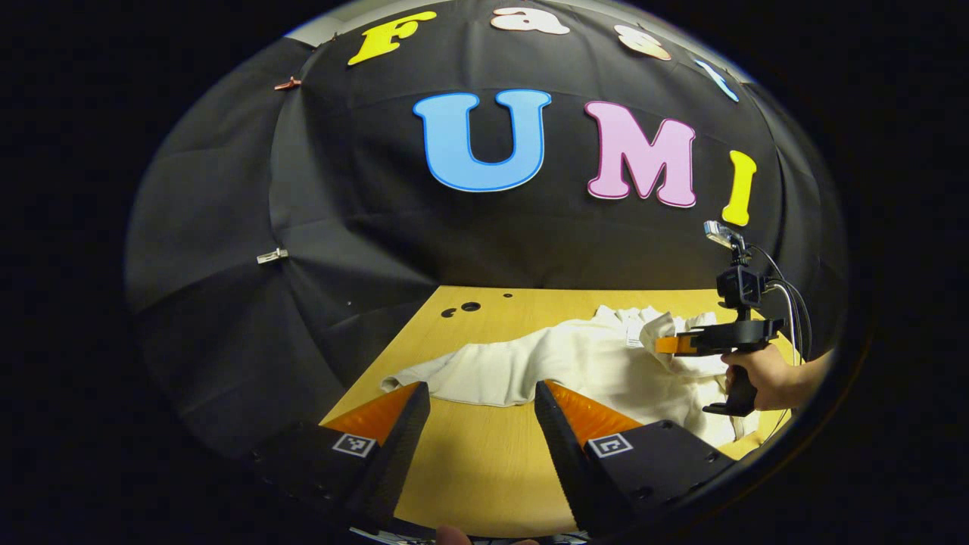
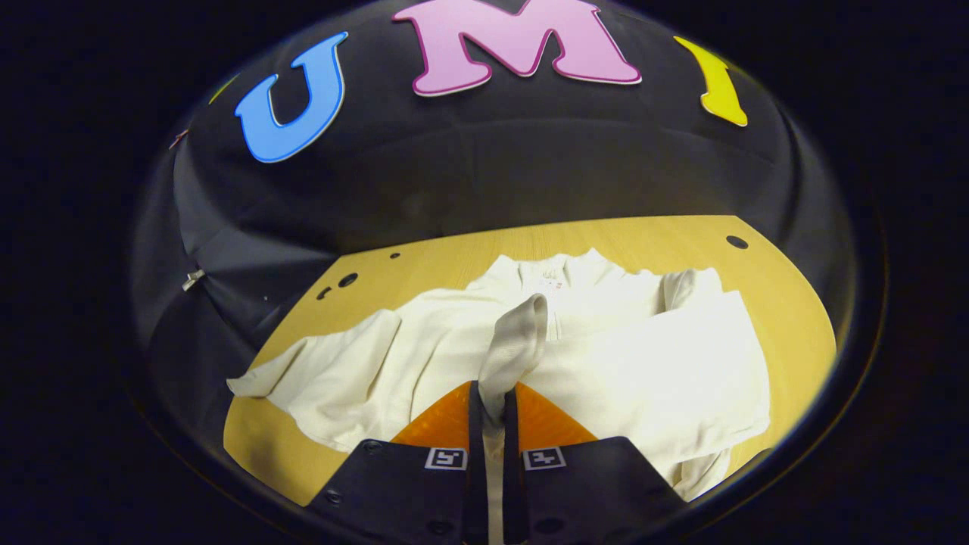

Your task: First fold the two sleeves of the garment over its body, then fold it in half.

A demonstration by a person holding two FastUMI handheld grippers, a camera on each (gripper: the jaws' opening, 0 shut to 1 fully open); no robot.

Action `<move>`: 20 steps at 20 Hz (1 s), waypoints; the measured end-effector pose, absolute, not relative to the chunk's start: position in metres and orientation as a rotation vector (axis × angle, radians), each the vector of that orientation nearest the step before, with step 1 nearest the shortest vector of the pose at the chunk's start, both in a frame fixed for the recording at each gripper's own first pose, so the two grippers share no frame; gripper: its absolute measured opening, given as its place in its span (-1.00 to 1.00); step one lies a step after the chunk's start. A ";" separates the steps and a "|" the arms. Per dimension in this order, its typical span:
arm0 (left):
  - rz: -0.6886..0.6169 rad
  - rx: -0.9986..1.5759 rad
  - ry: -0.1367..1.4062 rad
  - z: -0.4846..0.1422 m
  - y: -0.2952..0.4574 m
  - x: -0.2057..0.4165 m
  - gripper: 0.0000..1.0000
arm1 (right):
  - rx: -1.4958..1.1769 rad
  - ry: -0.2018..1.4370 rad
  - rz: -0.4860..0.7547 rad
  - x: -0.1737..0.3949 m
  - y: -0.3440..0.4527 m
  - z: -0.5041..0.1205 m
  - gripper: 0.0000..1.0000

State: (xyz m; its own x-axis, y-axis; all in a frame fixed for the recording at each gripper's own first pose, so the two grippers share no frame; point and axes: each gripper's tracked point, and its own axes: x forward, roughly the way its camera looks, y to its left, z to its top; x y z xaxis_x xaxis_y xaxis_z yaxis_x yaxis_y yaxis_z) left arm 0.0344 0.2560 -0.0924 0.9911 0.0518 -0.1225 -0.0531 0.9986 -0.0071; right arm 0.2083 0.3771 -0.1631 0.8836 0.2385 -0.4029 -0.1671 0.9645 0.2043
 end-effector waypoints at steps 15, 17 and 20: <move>0.107 0.017 0.141 -0.110 0.300 0.073 0.73 | 0.213 0.555 0.313 0.193 0.411 -0.196 -0.02; 0.115 0.025 0.143 -0.112 0.308 0.084 0.73 | 0.240 0.536 0.322 0.183 0.405 -0.185 0.31; 0.132 0.032 0.158 -0.120 0.321 0.105 0.74 | 0.254 0.506 0.337 0.164 0.390 -0.165 0.53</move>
State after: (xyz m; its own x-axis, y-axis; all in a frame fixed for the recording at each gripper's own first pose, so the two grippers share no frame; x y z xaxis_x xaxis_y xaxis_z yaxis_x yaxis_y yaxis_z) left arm 0.1052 0.3208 -0.1201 0.9788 0.1337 -0.1551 -0.1286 0.9908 0.0423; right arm 0.1642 0.3900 -0.1651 0.8220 0.3749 -0.4288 -0.2510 0.9142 0.3181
